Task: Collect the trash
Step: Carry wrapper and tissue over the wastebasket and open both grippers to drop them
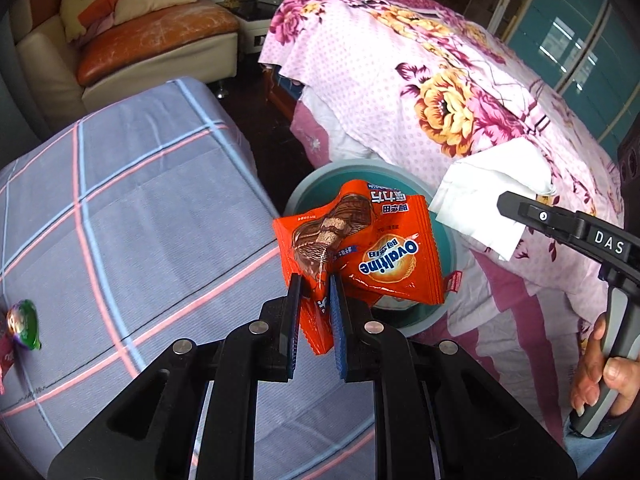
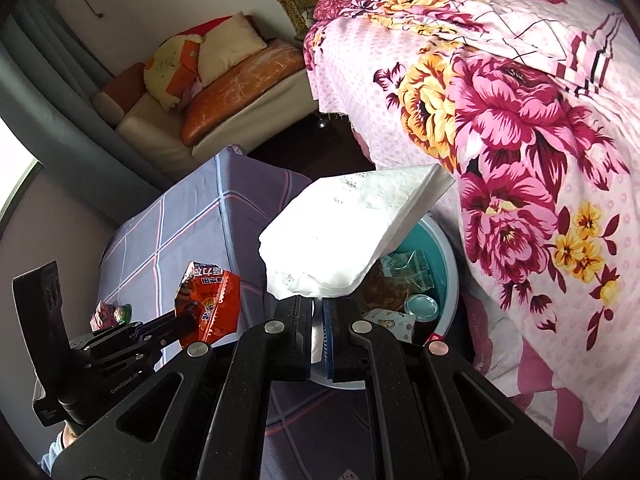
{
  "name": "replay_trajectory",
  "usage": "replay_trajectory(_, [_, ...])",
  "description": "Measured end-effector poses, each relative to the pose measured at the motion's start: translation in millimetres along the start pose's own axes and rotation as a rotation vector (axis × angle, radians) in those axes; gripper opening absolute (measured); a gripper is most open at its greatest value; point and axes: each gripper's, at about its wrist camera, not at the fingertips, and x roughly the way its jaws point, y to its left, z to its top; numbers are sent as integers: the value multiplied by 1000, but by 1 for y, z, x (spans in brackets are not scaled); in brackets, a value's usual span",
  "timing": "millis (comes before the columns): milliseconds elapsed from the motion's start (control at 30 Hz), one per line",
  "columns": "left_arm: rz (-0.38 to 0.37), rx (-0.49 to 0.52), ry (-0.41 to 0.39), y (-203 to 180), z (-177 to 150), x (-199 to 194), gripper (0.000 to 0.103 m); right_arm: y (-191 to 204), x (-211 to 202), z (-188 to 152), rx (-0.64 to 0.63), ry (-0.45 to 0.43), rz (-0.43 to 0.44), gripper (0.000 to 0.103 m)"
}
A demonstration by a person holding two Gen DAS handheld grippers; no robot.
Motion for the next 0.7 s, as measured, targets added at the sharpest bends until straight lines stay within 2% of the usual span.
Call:
replay_trajectory(567, [-29,28,50,-19,15,36,17,-18,10,11,17,19,-21,5])
replay_trajectory(600, [-28,26,49,-20,16,37,19,-17,10,11,16,19,-22,5])
replay_trajectory(700, [-26,16,39,-20,17,37,45,-17,11,12,15,20,-23,5])
